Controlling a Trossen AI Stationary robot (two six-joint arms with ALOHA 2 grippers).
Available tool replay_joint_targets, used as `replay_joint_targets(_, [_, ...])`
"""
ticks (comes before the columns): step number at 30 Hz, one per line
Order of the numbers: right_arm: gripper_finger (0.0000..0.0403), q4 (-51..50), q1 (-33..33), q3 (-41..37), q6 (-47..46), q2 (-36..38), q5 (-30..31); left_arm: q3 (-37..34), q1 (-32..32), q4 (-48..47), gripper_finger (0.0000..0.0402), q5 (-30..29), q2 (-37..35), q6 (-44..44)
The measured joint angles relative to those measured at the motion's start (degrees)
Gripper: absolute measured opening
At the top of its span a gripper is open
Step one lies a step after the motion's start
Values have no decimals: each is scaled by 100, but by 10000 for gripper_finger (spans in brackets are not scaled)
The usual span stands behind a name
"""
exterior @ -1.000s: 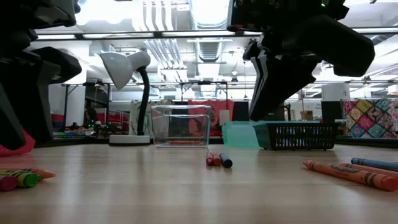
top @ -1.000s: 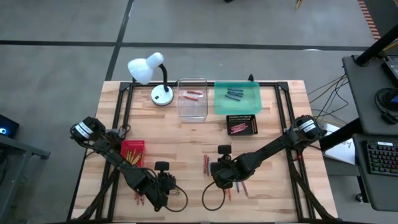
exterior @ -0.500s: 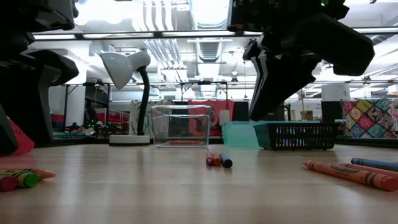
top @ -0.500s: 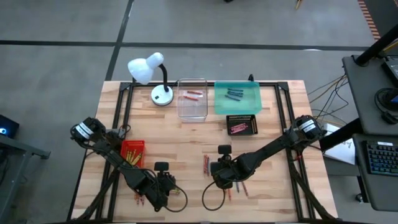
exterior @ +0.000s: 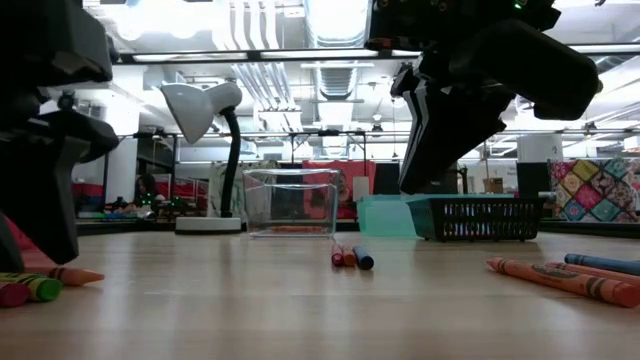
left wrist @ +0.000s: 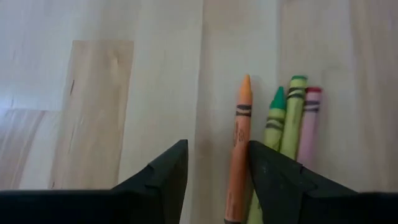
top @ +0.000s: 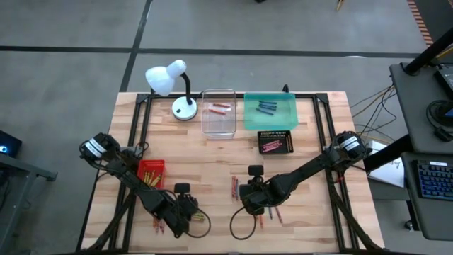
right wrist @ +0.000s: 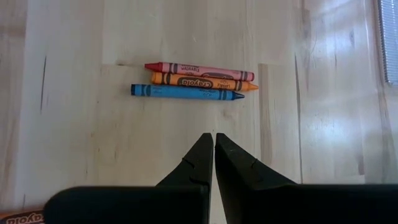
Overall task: Sort crayons
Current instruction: Put the orange crayon into the transparent bin
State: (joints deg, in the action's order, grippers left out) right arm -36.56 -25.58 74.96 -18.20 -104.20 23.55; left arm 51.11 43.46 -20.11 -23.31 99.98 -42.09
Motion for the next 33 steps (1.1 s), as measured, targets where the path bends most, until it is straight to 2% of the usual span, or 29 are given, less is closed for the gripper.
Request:
replay_joint_targets(12, [9,8,68,0,42,0,0,-235,0,69,144,-24,-78,-3])
replay_joint_targets(18, [9,94,116,0,96,0,2,-303,0,117,97,-41,-87,-1])
replay_joint_targets(25, [9,256,128,0,267,0,2,-315,-2,57,15,-147,-106,162])
replay_joint_targets(29, [9,258,140,-1,499,0,2,-341,-11,-96,8,-373,-267,437])
replay_joint_targets(33, [9,264,148,0,638,0,2,-340,-11,-313,3,-925,-680,850])
